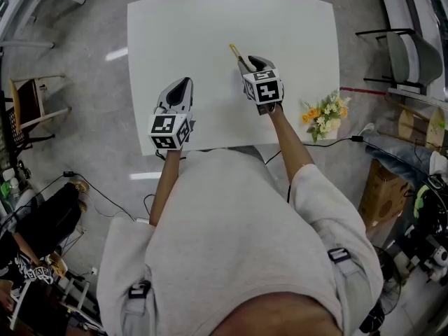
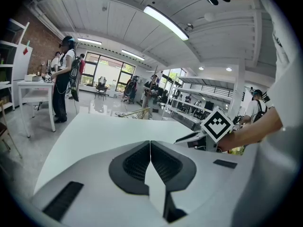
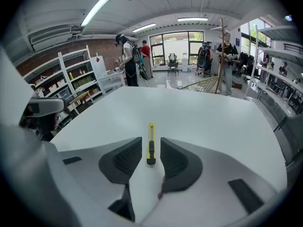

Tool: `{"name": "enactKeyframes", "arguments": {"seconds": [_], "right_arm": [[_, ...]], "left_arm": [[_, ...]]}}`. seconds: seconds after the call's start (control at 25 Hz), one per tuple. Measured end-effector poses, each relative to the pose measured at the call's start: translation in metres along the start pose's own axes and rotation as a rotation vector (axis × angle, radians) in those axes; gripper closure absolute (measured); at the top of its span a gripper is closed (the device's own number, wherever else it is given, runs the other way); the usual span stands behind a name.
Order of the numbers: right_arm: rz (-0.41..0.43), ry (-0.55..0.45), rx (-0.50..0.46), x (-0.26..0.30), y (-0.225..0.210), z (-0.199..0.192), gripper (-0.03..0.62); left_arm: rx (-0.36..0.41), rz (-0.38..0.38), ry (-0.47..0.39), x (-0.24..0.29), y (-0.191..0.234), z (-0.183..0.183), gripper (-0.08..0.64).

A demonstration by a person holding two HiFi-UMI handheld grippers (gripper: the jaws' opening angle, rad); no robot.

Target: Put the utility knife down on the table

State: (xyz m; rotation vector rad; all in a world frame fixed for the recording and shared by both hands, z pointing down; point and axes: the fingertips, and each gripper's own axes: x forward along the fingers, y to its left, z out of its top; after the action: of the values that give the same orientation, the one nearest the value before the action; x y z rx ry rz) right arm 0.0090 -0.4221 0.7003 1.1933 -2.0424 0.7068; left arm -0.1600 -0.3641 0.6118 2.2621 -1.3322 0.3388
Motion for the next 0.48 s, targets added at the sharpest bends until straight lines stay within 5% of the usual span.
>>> {"name": "enactKeyframes", "arguments": {"seconds": [0.48], "right_arm": [[-0.075,-0.156,0.065,-0.051,-0.009,0.002,0.553]], "left_arm": [[0.032,-0.003,-0.026,-0.001,-0.005,0.017,0.538]]}}
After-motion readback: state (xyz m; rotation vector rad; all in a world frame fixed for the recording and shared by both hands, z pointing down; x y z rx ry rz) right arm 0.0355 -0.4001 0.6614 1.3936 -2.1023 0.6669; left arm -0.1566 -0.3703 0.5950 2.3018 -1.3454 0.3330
